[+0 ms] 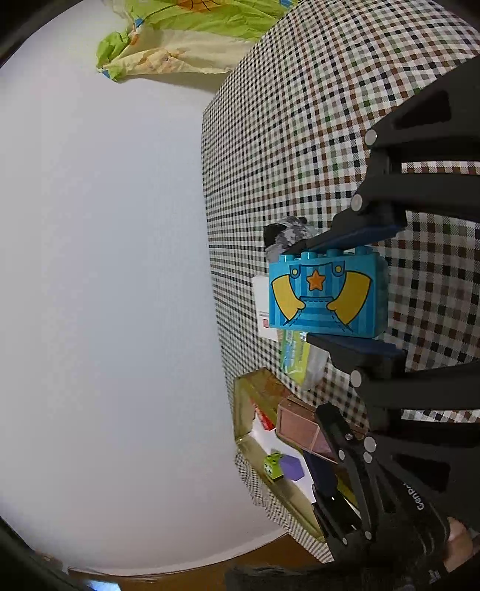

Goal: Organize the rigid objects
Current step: 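Lift the copper tin and blue Lego block and carry them toward the tray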

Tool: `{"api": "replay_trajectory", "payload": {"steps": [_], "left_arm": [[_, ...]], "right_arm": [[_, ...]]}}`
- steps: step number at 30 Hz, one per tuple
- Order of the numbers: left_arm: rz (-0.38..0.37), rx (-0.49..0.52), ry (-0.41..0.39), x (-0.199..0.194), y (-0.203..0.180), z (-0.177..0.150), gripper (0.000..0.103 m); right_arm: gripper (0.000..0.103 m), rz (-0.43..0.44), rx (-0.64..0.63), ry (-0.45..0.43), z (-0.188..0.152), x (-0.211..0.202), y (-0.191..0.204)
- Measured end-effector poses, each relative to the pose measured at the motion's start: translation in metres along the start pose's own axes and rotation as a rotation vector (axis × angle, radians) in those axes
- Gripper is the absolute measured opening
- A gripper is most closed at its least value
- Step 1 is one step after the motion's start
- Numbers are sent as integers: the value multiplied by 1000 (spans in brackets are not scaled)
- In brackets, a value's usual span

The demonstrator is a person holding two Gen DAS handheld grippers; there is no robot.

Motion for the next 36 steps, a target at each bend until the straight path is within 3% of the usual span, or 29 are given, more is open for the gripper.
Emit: {"api": "replay_trajectory", "payload": {"steps": [12,36], "left_arm": [[20,15,-91,-16,1,1,46],[83,1,-173,-40,18,-8,46]], "right_arm": [[45,19,22,-106,1,-18,1],[45,43,11,-202,1,-29,11]]}}
Point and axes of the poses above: each gripper's, at about its wrist camera, not at the fingertips, and x roughly the way its jaws point, y to its left, z to its top, the point moved 2 cm from there along x, roughly the way its jaws point, and after that the axes turned 8 degrees about x, right-handed, at the moved point
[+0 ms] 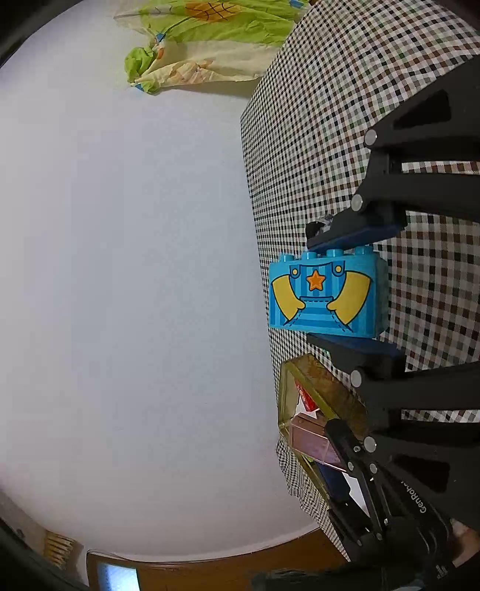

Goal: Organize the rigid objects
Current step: 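Lift the copper tin and blue Lego block and carry them toward the tray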

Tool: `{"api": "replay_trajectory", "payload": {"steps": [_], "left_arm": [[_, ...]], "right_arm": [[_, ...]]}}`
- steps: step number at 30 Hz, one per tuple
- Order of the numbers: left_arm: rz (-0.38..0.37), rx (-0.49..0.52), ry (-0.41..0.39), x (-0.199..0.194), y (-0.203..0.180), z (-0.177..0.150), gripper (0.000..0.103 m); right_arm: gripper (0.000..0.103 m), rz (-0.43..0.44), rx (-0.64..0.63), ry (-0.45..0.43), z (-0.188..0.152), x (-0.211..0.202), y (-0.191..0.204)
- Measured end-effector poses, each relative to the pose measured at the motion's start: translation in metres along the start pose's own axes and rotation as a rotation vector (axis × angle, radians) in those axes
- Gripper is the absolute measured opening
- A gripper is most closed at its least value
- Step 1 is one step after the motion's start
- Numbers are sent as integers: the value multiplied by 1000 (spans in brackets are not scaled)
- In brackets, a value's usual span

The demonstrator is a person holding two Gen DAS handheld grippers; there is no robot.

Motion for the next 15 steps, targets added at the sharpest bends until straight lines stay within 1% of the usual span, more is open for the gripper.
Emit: {"api": "replay_trajectory", "payload": {"steps": [15], "left_arm": [[34,-34,-14,-7,24,-6,46]], "right_arm": [[45,51,-37,3,-4,10,22]]}}
Point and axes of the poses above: each gripper's, at about its wrist camera, not at the fingertips, and x roughly the way its jaws point, y to its left, z to its top, the point moved 2 cm from there along x, roughly the way its jaws point, and after that the axes turned 8 degrees about x, right-handed, at the moved point
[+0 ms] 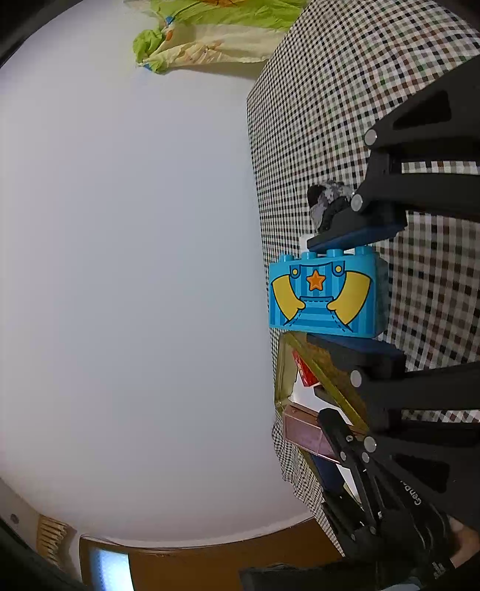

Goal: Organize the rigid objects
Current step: 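Lift the copper tin and blue Lego block and carry them toward the tray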

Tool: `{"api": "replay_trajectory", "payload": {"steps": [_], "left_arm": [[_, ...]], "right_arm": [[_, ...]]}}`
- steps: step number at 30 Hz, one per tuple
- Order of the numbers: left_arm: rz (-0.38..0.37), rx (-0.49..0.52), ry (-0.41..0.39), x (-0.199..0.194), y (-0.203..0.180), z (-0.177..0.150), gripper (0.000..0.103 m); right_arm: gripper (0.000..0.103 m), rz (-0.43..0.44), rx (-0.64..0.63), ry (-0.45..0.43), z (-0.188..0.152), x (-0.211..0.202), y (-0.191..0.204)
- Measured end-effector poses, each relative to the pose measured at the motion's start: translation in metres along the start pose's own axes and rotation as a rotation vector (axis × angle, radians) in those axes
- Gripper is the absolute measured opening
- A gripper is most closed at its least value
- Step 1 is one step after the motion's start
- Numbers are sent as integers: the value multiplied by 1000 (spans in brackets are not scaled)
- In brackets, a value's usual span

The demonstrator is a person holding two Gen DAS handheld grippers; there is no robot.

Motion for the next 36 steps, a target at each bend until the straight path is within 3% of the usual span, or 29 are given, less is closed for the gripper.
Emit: {"api": "replay_trajectory", "payload": {"steps": [36], "left_arm": [[117,-96,-8,1,75,-11,46]], "right_arm": [[45,90,-91,50,-9,32,33]]}}
Point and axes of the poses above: each gripper's, at about its wrist camera, not at the fingertips, and x roughly the way its jaws point, y to its left, z to its top, the point moved 2 cm from there along x, roughly the way its jaws point, and after that the axes turned 8 degrees about x, right-handed, at the moved point
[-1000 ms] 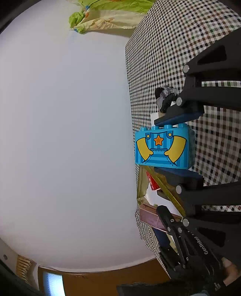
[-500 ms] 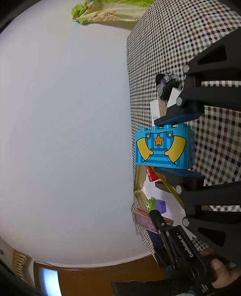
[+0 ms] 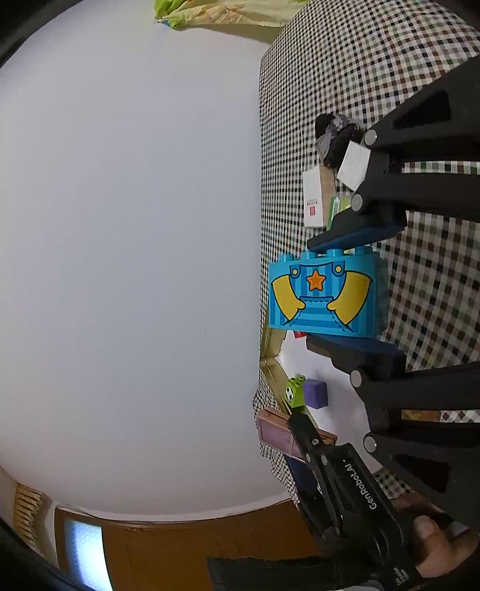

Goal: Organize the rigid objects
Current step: 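Lift the copper tin and blue Lego block and carry them toward the tray, then lower the copper tin and blue block over the tray interior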

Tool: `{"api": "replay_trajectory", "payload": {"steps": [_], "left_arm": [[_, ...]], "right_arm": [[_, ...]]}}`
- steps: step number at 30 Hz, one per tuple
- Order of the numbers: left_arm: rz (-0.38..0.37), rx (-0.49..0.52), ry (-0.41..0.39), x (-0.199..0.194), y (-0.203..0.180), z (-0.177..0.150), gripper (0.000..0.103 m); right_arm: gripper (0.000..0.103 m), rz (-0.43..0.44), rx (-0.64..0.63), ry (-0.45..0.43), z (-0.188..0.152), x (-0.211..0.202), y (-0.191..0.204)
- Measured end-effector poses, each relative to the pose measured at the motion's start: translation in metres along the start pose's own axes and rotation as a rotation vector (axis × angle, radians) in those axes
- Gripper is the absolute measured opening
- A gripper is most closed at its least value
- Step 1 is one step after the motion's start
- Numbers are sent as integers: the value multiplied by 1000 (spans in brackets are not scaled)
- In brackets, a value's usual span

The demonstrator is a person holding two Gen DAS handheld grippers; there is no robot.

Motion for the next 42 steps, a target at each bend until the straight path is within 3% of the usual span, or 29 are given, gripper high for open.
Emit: {"api": "replay_trajectory", "payload": {"steps": [42], "left_arm": [[69,-8,13,-3,35,-2,46]], "right_arm": [[45,88,-76,33,3,-15,14]]}}
Point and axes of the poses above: each gripper's, at about its wrist camera, not at the fingertips, and x roughly the way its jaws point, y to its left, z to its top, the point moved 2 cm from there along x, roughly the way its jaws point, and after that the axes turned 8 degrees about x, right-handed, at the moved point
